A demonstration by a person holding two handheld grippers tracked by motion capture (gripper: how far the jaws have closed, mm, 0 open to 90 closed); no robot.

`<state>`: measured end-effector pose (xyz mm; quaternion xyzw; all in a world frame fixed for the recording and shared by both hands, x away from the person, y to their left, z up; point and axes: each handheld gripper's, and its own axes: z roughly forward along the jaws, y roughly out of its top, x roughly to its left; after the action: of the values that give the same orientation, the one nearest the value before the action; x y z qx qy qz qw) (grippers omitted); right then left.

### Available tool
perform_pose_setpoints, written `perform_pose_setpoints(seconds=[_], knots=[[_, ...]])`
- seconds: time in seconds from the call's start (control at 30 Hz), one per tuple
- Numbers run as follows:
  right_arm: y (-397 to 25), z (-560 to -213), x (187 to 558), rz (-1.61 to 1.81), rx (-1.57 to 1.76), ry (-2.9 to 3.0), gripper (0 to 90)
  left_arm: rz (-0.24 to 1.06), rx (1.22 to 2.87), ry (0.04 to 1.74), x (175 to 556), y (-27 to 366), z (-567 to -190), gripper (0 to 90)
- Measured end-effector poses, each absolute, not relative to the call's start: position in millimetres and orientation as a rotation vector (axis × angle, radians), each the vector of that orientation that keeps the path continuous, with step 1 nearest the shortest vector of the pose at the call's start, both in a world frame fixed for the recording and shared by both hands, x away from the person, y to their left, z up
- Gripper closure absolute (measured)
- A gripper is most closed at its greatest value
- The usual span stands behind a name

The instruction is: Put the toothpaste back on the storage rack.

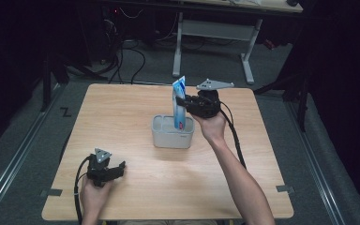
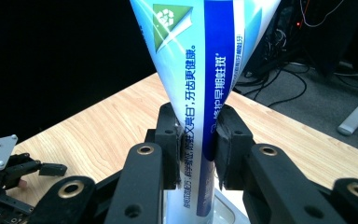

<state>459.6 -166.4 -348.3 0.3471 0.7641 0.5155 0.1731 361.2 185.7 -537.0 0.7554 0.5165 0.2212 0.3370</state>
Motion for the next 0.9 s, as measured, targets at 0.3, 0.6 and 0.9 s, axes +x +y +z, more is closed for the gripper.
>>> perform_pose_setpoints(seconds=[0.3,0.6,0.9], knots=[[-161,-355,462,1.453,0.983,2.188,73.6,0.576,1.969,1.346,361,186,-537,23.6],[-155,-363,462,1.412,0.97,2.211,73.6,0.576,1.969,1.346,361,186,-537,23.6],[-155,-367,461,1.382,0.972,2.232,73.6,0.576,1.97,1.346,361,186,-537,23.6]])
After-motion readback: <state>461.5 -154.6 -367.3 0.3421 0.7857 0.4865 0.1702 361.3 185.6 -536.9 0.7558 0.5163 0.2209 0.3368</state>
